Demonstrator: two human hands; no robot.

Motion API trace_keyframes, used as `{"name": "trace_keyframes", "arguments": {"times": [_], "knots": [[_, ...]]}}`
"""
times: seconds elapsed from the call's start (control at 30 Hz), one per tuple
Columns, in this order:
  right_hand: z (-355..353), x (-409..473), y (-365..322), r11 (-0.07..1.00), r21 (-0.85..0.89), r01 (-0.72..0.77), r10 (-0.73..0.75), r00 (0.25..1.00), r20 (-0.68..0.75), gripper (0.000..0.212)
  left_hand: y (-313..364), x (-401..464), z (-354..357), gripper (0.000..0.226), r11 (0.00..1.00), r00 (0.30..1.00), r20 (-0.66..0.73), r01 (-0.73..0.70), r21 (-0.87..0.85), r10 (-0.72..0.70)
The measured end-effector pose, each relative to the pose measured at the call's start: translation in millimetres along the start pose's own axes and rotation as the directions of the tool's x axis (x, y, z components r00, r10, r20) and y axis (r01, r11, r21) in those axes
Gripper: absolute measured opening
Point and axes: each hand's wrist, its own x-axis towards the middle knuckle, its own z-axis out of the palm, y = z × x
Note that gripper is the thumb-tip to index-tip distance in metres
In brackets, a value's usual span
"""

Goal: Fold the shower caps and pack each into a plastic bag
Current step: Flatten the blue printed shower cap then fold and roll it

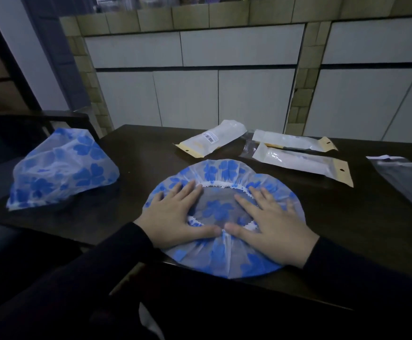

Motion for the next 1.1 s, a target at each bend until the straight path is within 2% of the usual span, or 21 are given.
{"name": "trace_keyframes", "arguments": {"times": [0.2, 0.3, 0.33, 0.4, 0.47, 0.5, 0.6, 0.73, 0.87, 0.93, 1.0, 1.07, 1.1], "knots": [[0.3, 1.7, 2.9, 1.0, 0.01, 0.012, -0.012, 1.0, -0.007, 0.102, -2.6, 0.4, -2.8, 0.116, 0.998, 0.999, -0.011, -0.04, -0.043, 0.039], [-8.1, 2.0, 10.1, 0.992, 0.068, 0.108, -0.1, 0.988, -0.122, 0.089, -3.8, -1.5, -11.1, 0.106, 0.994, 0.985, -0.143, -0.105, -0.027, 0.1], [-13.1, 1.5, 16.3, 0.981, 0.09, 0.175, -0.158, 0.973, -0.171, 0.081, -4.4, -3.0, -14.3, 0.098, 0.988, 0.971, -0.195, -0.149, -0.029, 0.14], [-23.5, -1.2, 30.3, 0.941, 0.056, 0.335, -0.311, 0.916, -0.253, 0.062, -3.8, -8.5, -17.7, 0.066, 0.953, 0.916, -0.301, -0.297, -0.061, 0.266], [-28.5, -3.1, 45.8, 0.893, 0.026, 0.449, -0.422, 0.856, -0.299, 0.041, -2.6, -13.1, -16.7, 0.031, 0.875, 0.838, -0.381, -0.466, -0.127, 0.391], [-29.1, -3.9, 51.8, 0.881, 0.047, 0.471, -0.438, 0.849, -0.295, 0.033, -1.5, -15.2, -15.8, 0.026, 0.835, 0.819, -0.386, -0.519, -0.184, 0.424], [-26.4, -3.9, 63.4, 0.87, 0.174, 0.462, -0.425, 0.88, -0.213, 0.028, -3.1, -13.9, -7.9, 0.032, 0.788, 0.824, -0.317, -0.553, -0.271, 0.47], [-29.3, -2.7, 70.9, 0.85, 0.307, 0.428, -0.398, 0.904, -0.156, 0.034, -9.3, -10.2, -3.1, 0.037, 0.758, 0.864, -0.265, -0.503, -0.416, 0.428], [-35.5, -5.4, 75.2, 0.855, 0.357, 0.376, -0.391, 0.92, -0.032, 0.049, -15.2, -9.8, -6.9, 0.052, 0.735, 0.892, -0.187, -0.446, -0.51, 0.411], [-37.9, -5.5, 77.2, 0.863, 0.348, 0.367, -0.392, 0.92, 0.002, 0.045, -17.4, -9.8, -8.7, 0.059, 0.737, 0.906, -0.155, -0.412, -0.535, 0.394], [-38.0, -4.0, 79.4, 0.851, 0.339, 0.401, -0.406, 0.912, -0.06, 0.026, -18.5, -9.1, -9.9, 0.062, 0.727, 0.906, -0.152, -0.409, -0.552, 0.395], [-35.9, -3.2, 80.1, 0.831, 0.343, 0.438, -0.395, 0.899, -0.19, 0.007, -19.5, -9.4, -11.2, 0.064, 0.711, 0.901, -0.16, -0.419, -0.565, 0.403], [-35.2, -3.0, 80.1, 0.832, 0.337, 0.441, -0.38, 0.895, -0.234, 0.009, -20.1, -9.7, -11.9, 0.065, 0.708, 0.901, -0.156, -0.418, -0.57, 0.406]]}}
